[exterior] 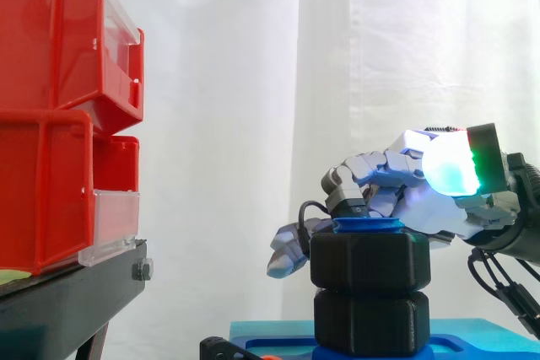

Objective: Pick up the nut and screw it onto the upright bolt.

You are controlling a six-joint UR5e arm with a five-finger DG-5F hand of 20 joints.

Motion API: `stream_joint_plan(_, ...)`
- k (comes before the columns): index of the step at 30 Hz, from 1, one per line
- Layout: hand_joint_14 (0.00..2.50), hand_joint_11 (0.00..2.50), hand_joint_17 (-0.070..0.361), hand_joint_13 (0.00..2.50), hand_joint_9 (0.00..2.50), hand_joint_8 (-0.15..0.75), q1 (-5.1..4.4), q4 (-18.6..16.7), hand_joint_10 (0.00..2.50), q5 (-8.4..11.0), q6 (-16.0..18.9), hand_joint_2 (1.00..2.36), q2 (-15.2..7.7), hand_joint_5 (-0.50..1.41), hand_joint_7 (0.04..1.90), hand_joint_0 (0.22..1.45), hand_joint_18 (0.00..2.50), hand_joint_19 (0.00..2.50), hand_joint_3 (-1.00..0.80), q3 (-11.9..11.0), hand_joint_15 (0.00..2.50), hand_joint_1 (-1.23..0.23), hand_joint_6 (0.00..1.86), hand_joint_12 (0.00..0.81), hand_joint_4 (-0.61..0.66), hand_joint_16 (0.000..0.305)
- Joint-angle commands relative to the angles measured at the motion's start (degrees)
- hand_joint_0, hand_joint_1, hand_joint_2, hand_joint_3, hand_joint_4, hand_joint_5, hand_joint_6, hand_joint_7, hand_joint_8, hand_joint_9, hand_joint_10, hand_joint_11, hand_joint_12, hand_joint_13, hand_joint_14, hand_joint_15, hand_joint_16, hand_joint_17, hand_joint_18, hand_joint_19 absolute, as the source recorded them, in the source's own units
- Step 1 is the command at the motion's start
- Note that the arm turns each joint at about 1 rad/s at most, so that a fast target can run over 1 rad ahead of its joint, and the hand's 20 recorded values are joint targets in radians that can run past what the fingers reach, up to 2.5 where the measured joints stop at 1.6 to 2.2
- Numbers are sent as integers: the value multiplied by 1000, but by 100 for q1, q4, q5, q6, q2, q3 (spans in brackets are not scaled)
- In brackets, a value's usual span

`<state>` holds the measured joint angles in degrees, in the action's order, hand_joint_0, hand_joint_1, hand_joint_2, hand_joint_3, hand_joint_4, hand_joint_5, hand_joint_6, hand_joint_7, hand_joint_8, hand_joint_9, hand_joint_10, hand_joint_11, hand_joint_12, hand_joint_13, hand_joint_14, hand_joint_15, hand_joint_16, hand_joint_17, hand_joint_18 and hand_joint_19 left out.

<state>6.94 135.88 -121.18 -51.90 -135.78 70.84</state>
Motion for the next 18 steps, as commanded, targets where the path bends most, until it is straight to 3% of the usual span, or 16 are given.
stream_joint_plan(1, 0, 0, 95, 504, 903, 193, 1, -44, 0, -11, 4, 1000, -1, -42, 955, 443, 253, 0, -500, -9, 0, -145, 504, 275, 278, 42)
stream_joint_plan(3, 0, 0, 101, 458, 781, 189, 1, -79, 0, -11, 13, 1000, -1, -87, 778, 434, 216, 0, -500, -18, 0, -137, 503, 284, 252, 45)
stream_joint_plan(6, 0, 0, 107, 379, 636, 209, 1, -123, 0, -20, 83, 1000, -1, -140, 663, 425, 141, 0, -500, -53, 0, -129, 502, 304, 210, 48)
stream_joint_plan(12, 0, 0, 112, 294, 506, 211, 1, -97, 0, -99, 206, 1000, 8, -187, 590, 420, 53, 0, -500, -264, 0, -114, 501, 323, 157, 50)
stream_joint_plan(18, 0, 0, 114, 248, 448, 205, -34, -106, 0, -117, 206, 1000, -1, -194, 591, 420, 0, 0, -500, -272, 0, -116, 501, 331, 145, 51)
